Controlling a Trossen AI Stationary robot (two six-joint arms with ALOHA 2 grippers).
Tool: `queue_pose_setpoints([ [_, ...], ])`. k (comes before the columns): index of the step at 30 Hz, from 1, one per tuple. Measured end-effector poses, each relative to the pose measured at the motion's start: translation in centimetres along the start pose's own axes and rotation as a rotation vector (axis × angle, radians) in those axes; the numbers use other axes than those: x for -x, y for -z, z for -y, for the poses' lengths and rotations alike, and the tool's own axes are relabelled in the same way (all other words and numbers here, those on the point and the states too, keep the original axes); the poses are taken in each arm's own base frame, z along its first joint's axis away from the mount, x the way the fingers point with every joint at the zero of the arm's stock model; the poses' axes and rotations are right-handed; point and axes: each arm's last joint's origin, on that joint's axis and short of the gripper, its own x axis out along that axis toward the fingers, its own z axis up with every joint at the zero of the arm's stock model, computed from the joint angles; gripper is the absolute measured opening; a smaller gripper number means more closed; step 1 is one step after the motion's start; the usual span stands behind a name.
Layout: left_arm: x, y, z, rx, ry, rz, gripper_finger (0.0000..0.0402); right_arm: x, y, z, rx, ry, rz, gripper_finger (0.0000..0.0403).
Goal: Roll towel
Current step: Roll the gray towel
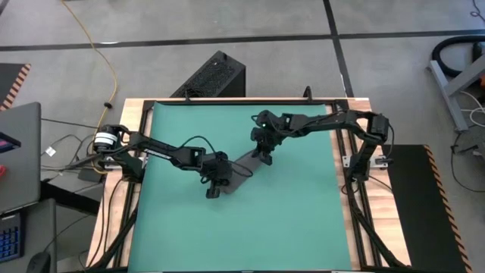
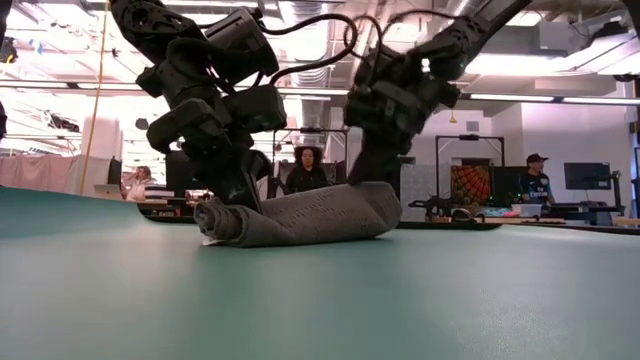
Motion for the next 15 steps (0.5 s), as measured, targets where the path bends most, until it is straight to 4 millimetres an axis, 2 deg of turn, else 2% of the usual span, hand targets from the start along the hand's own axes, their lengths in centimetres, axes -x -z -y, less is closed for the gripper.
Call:
queue_pose_setpoints([
  [6,0.0,-0.1,0.0,-0.017,-0.007,0.006,0.0,-0.2,2.6,2.0,-0.061,0.028,-0.026,0.0017],
  [15,0.2,-0.4,0.0,-0.086,-0.013,0.04,0.0,-1.0,5.7,3.1,-0.126,0.093,0.008,0.0017],
])
